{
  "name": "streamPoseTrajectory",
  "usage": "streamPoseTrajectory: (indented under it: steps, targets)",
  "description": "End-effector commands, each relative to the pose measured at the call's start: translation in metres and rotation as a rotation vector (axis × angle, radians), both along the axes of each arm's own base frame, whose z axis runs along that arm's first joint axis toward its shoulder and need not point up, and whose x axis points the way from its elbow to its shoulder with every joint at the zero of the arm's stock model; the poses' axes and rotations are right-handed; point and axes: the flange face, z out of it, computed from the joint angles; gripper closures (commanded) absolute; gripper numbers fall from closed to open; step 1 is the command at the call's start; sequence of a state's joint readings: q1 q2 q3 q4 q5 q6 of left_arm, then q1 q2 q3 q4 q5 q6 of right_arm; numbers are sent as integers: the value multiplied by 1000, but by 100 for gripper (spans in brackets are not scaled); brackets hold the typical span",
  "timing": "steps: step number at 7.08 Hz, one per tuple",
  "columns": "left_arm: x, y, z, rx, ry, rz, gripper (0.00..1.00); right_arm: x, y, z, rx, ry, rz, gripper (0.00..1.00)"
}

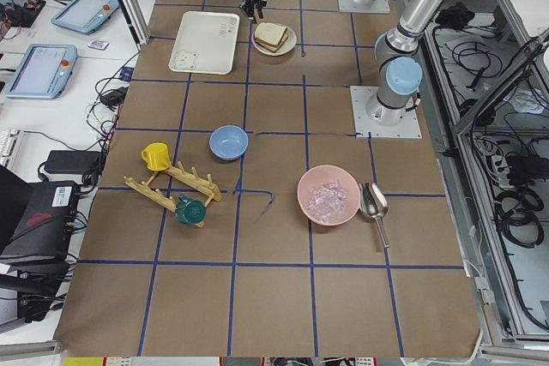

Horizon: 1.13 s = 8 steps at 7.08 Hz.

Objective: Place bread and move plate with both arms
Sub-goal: 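Lay the bread slice over the egg toast and open the right gripper, then raise the right gripper away while the left arm reaches toward the plate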

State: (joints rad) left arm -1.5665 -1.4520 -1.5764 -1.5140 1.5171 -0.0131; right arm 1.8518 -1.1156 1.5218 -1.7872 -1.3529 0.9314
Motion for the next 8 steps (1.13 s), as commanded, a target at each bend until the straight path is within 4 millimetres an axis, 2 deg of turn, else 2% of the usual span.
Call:
streamPoseTrajectory:
  steps: [1, 2, 3, 4, 5, 6, 7, 8]
  targets:
    - [-2, -1, -9, 20, 3, -15, 0, -18, -1, 37, -106, 30, 113, 2]
    - [-5, -3, -31, 65, 9, -20, 0, -34, 0, 61, -170, 47, 247, 0]
    - [-8, -10, -66, 122, 11, -8, 0, -64, -2, 81, -202, 66, 327, 0]
    - [-14, -13, -98, 194, 19, 48, 0, -91, 2, 113, -255, 53, 451, 0]
    - [-18, -19, -130, 262, 17, 85, 0, -120, 12, 126, -198, 49, 591, 0]
    - [-30, -27, -158, 320, 8, 71, 0, -152, 17, 144, -177, 80, 624, 0]
    - [-46, -36, -182, 344, 0, 62, 0, -169, 28, 182, -242, 110, 610, 0]
    - [-60, -45, -208, 367, -6, 112, 0, -174, 33, 186, -234, 130, 614, 0]
